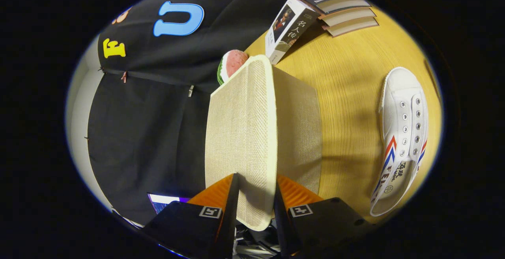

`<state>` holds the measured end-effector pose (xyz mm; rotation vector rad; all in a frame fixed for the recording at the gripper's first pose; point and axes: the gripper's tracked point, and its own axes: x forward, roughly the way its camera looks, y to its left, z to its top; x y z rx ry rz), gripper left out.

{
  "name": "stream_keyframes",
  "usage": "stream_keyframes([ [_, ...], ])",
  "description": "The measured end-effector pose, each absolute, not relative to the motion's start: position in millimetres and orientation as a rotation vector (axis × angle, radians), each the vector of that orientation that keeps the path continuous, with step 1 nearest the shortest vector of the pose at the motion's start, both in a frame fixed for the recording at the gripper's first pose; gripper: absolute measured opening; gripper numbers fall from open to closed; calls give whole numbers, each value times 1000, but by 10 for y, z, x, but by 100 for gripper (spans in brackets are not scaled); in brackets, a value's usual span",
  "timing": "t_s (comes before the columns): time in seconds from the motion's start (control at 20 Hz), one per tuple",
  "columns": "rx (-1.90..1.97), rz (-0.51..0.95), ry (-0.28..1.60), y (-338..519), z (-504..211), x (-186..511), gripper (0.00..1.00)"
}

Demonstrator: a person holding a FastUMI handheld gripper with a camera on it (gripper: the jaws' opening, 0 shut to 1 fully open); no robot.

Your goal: Open the storage box then place both shoes into the box .Put the left shoe in first, then the right shoe, with the right side of both shoes facing outward in a uniform manner.

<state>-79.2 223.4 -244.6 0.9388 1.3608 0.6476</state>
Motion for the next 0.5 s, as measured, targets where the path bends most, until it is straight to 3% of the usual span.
stream_keyframes([
  [0.05,945,650,1372,2230,-2444,-780,39],
  [0.1,955,649,1381,2224,-2427,-779,38],
  [0.15,961,651,1383,2215,-2414,-772,28],
  [0.2,963,646,1381,2200,-2398,-768,27],
  [0.25,959,644,1381,2189,-2396,-762,16],
  [0.35,946,635,1385,2179,-2391,-770,8],
  [0.5,892,629,1374,2168,-2360,-774,6],
])
